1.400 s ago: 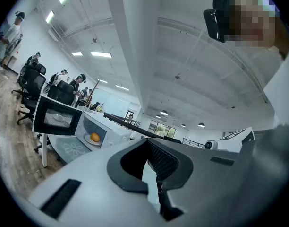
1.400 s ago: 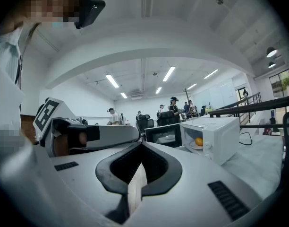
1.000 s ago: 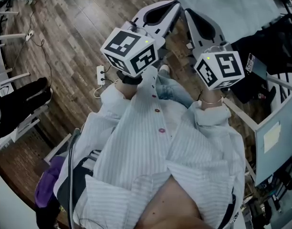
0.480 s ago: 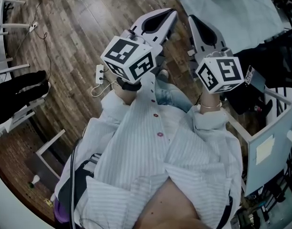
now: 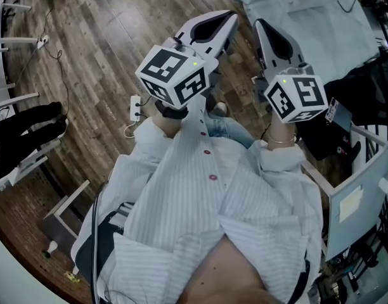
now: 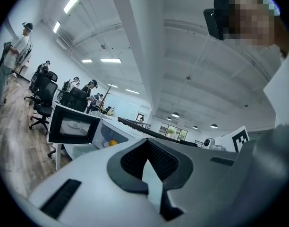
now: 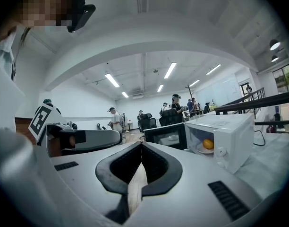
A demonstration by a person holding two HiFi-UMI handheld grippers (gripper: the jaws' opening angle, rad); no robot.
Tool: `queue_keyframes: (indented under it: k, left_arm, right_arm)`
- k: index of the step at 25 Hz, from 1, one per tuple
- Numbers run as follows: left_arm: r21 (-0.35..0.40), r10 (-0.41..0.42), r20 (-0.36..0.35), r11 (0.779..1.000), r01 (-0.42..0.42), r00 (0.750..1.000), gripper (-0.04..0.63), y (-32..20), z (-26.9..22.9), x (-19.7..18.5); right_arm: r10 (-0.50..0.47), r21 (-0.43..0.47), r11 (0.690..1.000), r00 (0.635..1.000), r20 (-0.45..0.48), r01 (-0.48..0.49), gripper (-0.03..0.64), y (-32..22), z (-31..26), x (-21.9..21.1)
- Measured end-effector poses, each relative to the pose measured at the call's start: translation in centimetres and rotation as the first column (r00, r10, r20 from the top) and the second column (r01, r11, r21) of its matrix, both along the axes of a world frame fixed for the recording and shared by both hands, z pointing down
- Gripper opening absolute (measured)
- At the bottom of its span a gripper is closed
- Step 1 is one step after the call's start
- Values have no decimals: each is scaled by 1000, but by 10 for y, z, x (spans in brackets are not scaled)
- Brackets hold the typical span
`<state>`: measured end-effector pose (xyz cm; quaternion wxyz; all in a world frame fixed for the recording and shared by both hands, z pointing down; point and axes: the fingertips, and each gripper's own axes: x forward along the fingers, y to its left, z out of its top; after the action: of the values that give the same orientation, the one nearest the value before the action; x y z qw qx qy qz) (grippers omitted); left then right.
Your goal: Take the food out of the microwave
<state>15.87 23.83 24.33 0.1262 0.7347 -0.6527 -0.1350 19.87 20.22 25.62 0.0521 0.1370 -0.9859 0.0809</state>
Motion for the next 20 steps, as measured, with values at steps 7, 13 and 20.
queue_keyframes:
  k: [7, 13, 20]
  left_arm:
    - [-3, 28, 8, 1000, -28, 1000, 8, -28, -4, -74]
    - [-4, 61, 11, 998, -61, 998, 8, -38, -2, -128]
    - [0, 97, 30, 995, -97, 995, 8, -41, -2, -169]
  right_arm:
    - [25, 10, 1000, 1000, 4, -25, 32, -26, -4, -73]
    - [58, 13, 998, 998, 12, -58, 32, -36, -4, -127]
    - [116, 7, 993, 993, 30, -116, 32, -46, -2, -163]
